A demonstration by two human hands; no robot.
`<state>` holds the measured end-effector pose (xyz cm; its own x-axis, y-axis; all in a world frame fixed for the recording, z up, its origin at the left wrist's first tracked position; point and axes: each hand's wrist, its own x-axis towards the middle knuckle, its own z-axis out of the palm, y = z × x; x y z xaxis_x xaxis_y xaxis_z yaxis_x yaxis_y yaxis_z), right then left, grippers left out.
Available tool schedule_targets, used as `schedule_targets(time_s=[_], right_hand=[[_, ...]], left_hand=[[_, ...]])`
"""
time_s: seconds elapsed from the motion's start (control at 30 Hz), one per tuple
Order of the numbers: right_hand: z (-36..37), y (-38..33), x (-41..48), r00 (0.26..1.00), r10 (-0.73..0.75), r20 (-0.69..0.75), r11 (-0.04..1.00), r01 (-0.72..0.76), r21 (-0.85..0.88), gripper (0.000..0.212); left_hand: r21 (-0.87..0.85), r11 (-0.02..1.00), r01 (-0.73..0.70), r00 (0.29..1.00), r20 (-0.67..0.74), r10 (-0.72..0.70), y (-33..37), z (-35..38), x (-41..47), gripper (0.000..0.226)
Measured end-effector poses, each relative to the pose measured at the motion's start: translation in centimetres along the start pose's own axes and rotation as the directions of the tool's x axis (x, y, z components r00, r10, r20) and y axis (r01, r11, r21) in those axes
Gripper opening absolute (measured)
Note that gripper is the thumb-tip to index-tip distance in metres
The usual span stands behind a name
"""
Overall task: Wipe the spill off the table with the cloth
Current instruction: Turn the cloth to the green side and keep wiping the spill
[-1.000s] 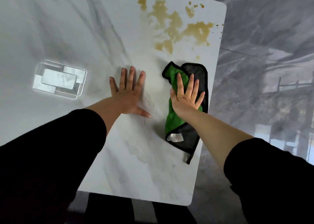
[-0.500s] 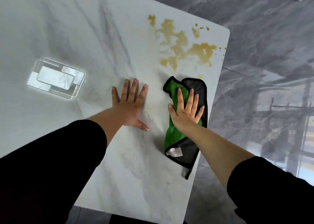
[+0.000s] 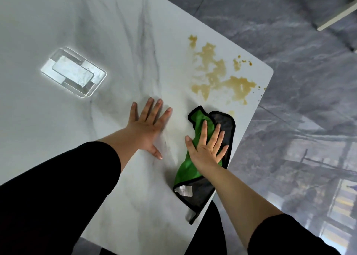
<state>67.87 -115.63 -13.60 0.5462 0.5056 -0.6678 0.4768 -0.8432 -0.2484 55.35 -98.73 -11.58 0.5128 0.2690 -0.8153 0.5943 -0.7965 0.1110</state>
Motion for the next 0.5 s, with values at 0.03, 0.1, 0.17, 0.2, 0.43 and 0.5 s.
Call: schedule_targets(time_s=[0.03,0.1,0.17,0.2,0.43,0.5], right_hand=[[-0.3,0.1,-0.2,1.000,-0.009,0.005,1.000,0.009,0.000,0.070],[-1.1,0.8,-0.9,0.996,-0.063,-0.060,0.998,0.062,-0.019,0.072],[-2.5,1.6,-1.2,0.980,-0.114,-0.165,0.993,0.107,-0.047,0.081],[-3.2,1.9,-1.2,0.971,-0.124,-0.205,0.992,0.113,-0.064,0.087],[-7.3,1.6,0.8,0.988,-0.010,0.156,0.920,-0.052,0.389,0.053],[-9.4,1.7,1.0,0.962,-0.063,0.267,0.841,-0.093,0.532,0.043]], left_hand=[[-0.001,1.000,0.005,1.000,0.000,-0.005,0.0,0.0,0.0,0.156],[-0.003,1.000,0.012,1.000,-0.013,-0.012,0.0,0.1,-0.2,0.156],[-0.003,1.000,0.012,1.000,-0.016,-0.012,0.0,0.1,-0.2,0.155],[-0.010,1.000,0.012,1.000,-0.019,-0.013,0.0,0.2,-0.2,0.155],[-0.004,1.000,0.018,0.993,-0.120,-0.018,0.1,0.5,-1.0,0.152],[0.011,1.000,0.018,0.988,-0.152,-0.016,0.2,0.5,-1.0,0.150]])
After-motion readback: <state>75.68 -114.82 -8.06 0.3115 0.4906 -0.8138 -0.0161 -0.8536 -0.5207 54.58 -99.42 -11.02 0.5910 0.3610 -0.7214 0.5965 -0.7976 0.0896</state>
